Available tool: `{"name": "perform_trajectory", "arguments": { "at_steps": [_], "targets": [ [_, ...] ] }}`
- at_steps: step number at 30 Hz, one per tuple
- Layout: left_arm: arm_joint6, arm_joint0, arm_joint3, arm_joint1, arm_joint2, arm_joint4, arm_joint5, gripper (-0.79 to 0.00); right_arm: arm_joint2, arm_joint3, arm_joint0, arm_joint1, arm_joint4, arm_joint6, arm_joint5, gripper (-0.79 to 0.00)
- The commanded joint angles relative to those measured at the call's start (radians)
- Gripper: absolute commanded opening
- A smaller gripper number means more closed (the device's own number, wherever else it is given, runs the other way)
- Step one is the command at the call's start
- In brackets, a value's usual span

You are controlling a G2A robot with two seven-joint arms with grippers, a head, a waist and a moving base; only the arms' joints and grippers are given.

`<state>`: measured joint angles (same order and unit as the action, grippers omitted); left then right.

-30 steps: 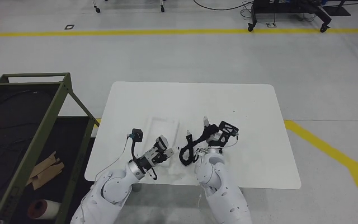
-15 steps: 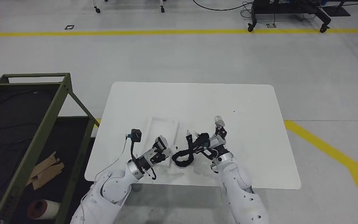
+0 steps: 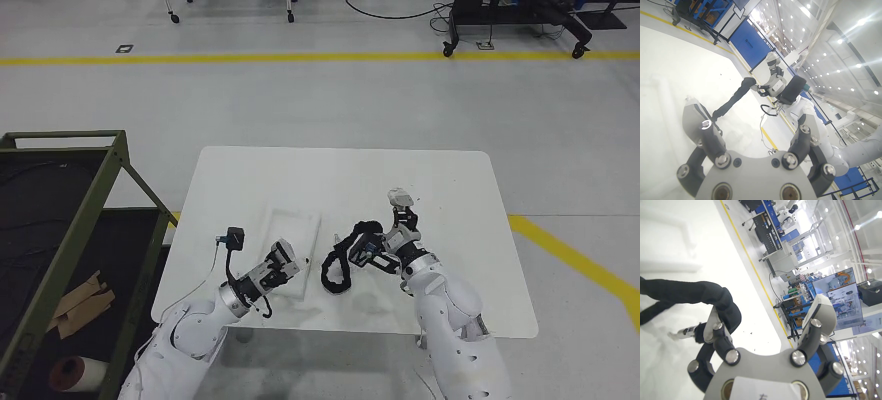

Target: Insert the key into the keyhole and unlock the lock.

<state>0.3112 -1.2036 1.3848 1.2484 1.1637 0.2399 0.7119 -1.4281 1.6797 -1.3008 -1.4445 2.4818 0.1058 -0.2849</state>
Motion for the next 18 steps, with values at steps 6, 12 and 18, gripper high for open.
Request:
{"name": "perform_trajectory", "arguments": {
  "at_steps": [6,12,18],
  "targets": [
    [0.089,0.014,-0.008,-0.011,0.021,-0.048,0.018,0.000,0.026,0.003,-0.037,0.007,0.030,-0.063,-0.015,0.000],
    [0.177,0.013,0.009,-0.027,0.060,-0.080,0.021,0.000,0.027,0.069,-0.065,0.011,0.037,-0.125,-0.001,0.000],
    [0.272,0.005,0.036,-0.048,0.120,-0.147,0.037,0.000,0.044,0.125,-0.038,-0.014,-0.208,-0.057,0.373,0.000]
  ]
}}
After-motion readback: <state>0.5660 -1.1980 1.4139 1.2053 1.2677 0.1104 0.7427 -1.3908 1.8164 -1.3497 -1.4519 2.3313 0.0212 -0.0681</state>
